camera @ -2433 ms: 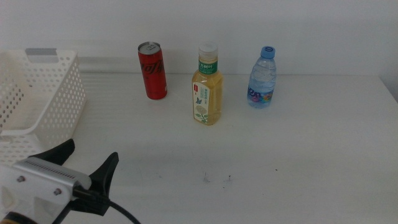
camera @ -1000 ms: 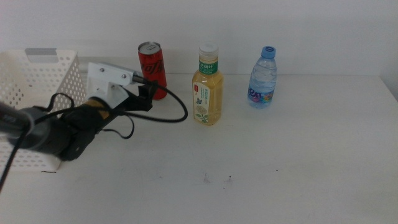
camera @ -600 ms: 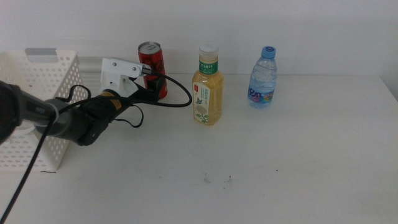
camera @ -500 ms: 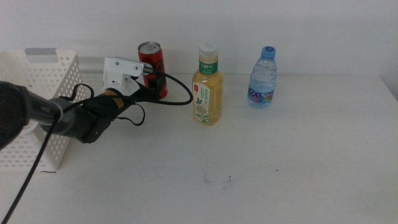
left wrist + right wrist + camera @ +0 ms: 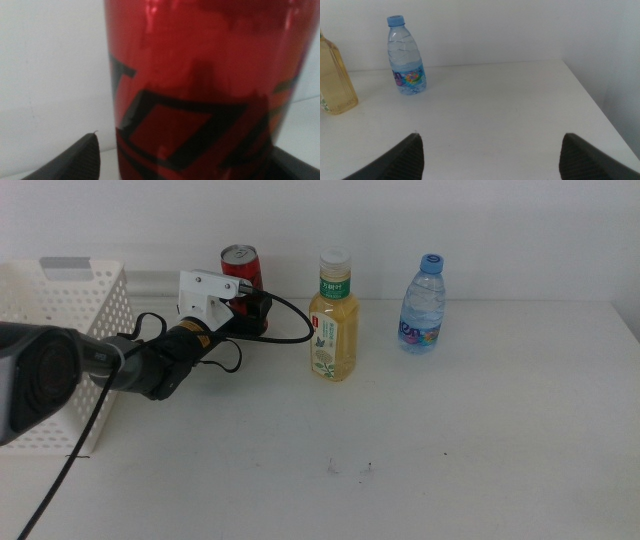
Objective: Use arms to grab the bottles and put them into the dustbin to the left of the table.
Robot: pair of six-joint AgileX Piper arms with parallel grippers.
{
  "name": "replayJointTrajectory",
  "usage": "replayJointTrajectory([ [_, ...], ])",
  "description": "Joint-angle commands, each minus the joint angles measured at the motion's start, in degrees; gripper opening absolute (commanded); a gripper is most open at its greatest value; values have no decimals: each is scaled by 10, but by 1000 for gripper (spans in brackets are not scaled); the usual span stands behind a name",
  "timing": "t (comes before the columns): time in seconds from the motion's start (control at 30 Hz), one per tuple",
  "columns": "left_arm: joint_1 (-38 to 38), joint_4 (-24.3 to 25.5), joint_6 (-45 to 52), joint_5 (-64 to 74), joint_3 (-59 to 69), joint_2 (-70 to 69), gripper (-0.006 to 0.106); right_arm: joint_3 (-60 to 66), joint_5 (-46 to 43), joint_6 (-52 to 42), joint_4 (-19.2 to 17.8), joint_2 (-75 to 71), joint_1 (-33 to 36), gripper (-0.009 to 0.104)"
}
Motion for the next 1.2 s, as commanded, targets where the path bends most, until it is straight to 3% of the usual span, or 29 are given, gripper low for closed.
replayJointTrajectory([
  [0.0, 0, -4, -7, 0, -15, 5, 94, 2, -6, -1, -3, -3, -2, 90],
  [0.2, -1, -8, -7, 5, -26, 7, 83, 2, -6, -1, -3, -3, -2, 90],
  [0.47, 0, 14, -58, 1, -22, 6, 28, 2, -6, -1, -3, -3, -2, 90],
  [0.6, 2, 54, -65, -3, 27, -37, 12, 2, -6, -1, -3, -3, -2, 90],
  [0.7, 1, 32, -43, 8, 133, -123, 11, 2, -6, -1, -3, -3, -2, 90],
  [0.87, -11, -68, 42, -1, 290, -275, 11, 2, -6, -1, -3, -3, -2, 90],
  [1.17, -49, -23, 34, 209, 378, -543, 11, 2, -6, -1, -3, -3, -2, 90],
])
